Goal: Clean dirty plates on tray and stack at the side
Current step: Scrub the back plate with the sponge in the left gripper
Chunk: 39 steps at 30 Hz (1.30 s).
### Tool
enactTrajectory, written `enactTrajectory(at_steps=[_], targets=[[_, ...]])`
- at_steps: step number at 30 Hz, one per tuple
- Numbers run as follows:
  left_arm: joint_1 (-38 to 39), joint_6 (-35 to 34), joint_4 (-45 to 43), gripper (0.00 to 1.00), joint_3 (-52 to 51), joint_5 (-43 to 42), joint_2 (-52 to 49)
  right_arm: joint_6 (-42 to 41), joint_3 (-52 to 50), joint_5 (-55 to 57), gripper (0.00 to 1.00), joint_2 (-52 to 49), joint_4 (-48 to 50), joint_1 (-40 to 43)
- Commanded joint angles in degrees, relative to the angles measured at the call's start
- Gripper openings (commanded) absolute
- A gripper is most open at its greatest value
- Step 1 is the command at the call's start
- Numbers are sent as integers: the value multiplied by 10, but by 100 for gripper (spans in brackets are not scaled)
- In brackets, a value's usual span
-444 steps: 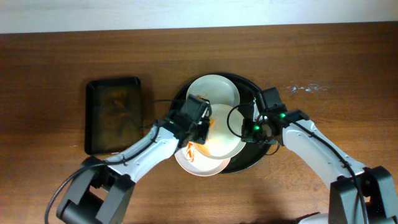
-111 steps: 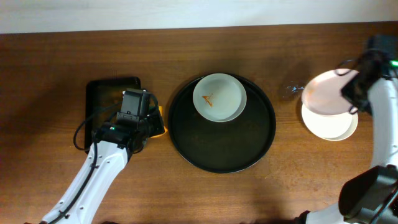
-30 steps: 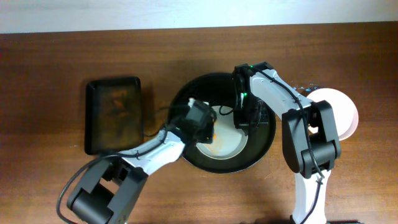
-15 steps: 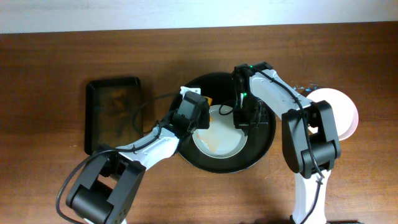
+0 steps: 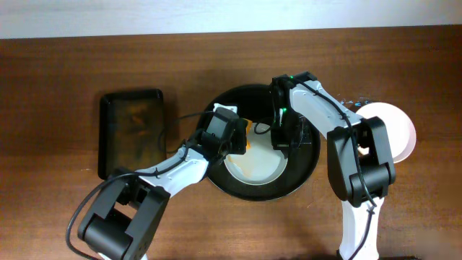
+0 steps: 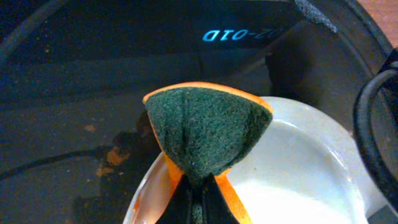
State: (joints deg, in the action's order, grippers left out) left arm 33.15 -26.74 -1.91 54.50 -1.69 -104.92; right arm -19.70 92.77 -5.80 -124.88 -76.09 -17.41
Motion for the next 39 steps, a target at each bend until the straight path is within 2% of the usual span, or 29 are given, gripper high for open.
enactTrajectory(at_steps=[1, 5, 11, 13, 15, 16, 17, 19, 21, 23, 27, 29, 30, 35, 39], targets=[[1, 8, 10, 1, 0, 14, -30, -3, -5, 16, 4, 16, -5, -6], [1, 46, 16, 0, 0, 109, -21, -3, -5, 16, 4, 16, -9, -6], [1, 46, 16, 0, 0, 214, 43, -3, -5, 16, 4, 16, -9, -6], [1, 46, 19, 0, 0, 221, 61, -3, -5, 16, 4, 16, -9, -6], [1, 46, 34, 0, 0, 221, 84, -3, -5, 16, 4, 16, -9, -6], [1, 46, 57, 0, 0, 181, 102, -3, -5, 16, 4, 16, -9, -6], [1, 45, 64, 1, 0, 92, 105, -3, -5, 16, 4, 16, -9, -6], [4, 33, 80, 1, 0, -23, 100, -3, -5, 16, 4, 16, -9, -6], [21, 19, 91, 1, 0, -65, 84, -3, -5, 16, 4, 16, -9, -6], [46, 19, 93, 0, 0, -65, 53, -3, -5, 16, 4, 16, -11, -6], [49, 20, 111, 1, 0, -47, 13, -3, -5, 16, 4, 16, -12, -6], [49, 20, 133, 1, 0, 23, 11, -3, -5, 16, 4, 16, -13, -6], [43, 20, 138, 0, 0, 57, 11, -3, -5, 16, 4, 16, -13, -6], [-38, 20, 134, 1, 0, 82, 12, -3, -5, 16, 4, 16, -13, -6], [-48, 37, 133, 0, 5, 87, 51, -3, -5, 16, 4, 16, -13, -6]])
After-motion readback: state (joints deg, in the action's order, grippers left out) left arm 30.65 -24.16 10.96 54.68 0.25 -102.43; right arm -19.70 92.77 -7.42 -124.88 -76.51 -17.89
